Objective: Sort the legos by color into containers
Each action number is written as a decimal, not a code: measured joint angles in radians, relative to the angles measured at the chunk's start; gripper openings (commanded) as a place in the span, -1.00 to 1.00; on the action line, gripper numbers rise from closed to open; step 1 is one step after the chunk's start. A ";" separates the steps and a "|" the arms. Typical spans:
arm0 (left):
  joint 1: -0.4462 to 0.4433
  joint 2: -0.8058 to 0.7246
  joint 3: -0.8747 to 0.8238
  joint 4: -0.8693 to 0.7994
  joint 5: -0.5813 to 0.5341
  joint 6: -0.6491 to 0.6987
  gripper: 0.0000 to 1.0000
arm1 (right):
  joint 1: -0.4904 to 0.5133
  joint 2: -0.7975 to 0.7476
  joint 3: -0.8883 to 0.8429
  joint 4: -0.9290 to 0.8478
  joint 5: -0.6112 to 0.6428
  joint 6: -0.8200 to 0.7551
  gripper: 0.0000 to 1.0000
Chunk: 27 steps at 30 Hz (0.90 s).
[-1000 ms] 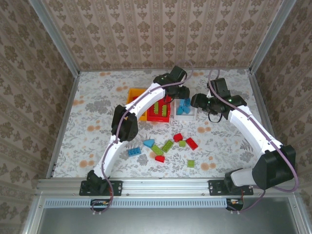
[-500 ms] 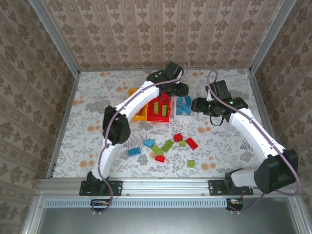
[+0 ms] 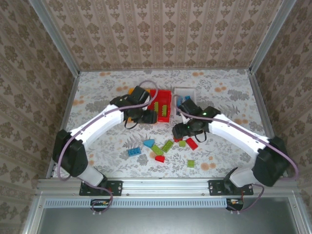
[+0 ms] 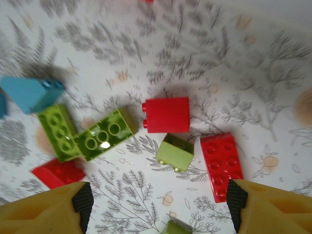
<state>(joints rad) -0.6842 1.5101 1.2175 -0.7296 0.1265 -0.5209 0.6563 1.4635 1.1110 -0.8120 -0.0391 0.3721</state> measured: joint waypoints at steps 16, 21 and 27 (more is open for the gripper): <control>0.012 -0.234 -0.204 0.047 -0.044 -0.107 0.16 | 0.007 0.321 0.098 0.021 0.006 -0.033 0.40; 0.012 -0.256 -0.212 0.047 -0.045 -0.115 0.17 | 0.007 0.364 0.109 0.039 0.006 -0.030 0.15; 0.012 -0.277 -0.214 0.050 -0.045 -0.115 0.17 | 0.005 0.381 0.121 0.057 0.010 -0.031 -0.16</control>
<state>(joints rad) -0.6724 1.2327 1.0031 -0.6800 0.0818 -0.6361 0.6609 1.8446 1.2316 -0.7551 -0.0296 0.3416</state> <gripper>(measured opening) 0.584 0.441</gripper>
